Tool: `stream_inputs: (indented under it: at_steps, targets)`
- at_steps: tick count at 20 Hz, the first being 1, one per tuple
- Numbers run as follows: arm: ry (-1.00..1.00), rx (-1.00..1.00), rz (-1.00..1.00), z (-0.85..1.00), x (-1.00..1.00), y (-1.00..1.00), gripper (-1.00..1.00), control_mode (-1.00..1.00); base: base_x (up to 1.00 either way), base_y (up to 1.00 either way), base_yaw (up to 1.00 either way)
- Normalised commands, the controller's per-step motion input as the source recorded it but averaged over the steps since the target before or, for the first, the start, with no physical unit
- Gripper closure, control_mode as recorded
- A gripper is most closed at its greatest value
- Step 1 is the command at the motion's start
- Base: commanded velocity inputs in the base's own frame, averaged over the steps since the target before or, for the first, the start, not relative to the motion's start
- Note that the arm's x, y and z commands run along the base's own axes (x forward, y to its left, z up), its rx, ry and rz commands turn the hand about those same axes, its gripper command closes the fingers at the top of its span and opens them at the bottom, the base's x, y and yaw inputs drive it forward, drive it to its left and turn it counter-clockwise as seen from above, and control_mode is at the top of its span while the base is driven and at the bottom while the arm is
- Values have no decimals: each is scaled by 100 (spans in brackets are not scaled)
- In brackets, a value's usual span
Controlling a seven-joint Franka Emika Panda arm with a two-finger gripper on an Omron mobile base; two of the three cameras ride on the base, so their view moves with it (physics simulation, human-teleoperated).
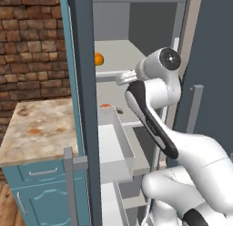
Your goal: Take the orange and kiwi from the highest rack and move them to the second highest rack where the squash and mushroom are located, to maximize freezer space. Close the freezer door after rearranging.
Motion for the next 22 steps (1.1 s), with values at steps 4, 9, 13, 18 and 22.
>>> stream_inputs:
  at_steps: [4, 9, 13, 18, 22]
  targets:
    - [0, 0, -20, -72, -56, -27, 100, -100, 0, 0, 0]
    - [6, 15, -11, -81, 9, -20, 100, -100, 0, 0, 0]
    - [7, 21, -5, -57, 58, -5, 100, -100, 0, 0, 0]
    - [5, 12, -7, -39, 71, 0, 100, -100, 0, 0, 0]
    - [9, 7, -9, -27, 71, 2, 100, -100, 0, 0, 0]
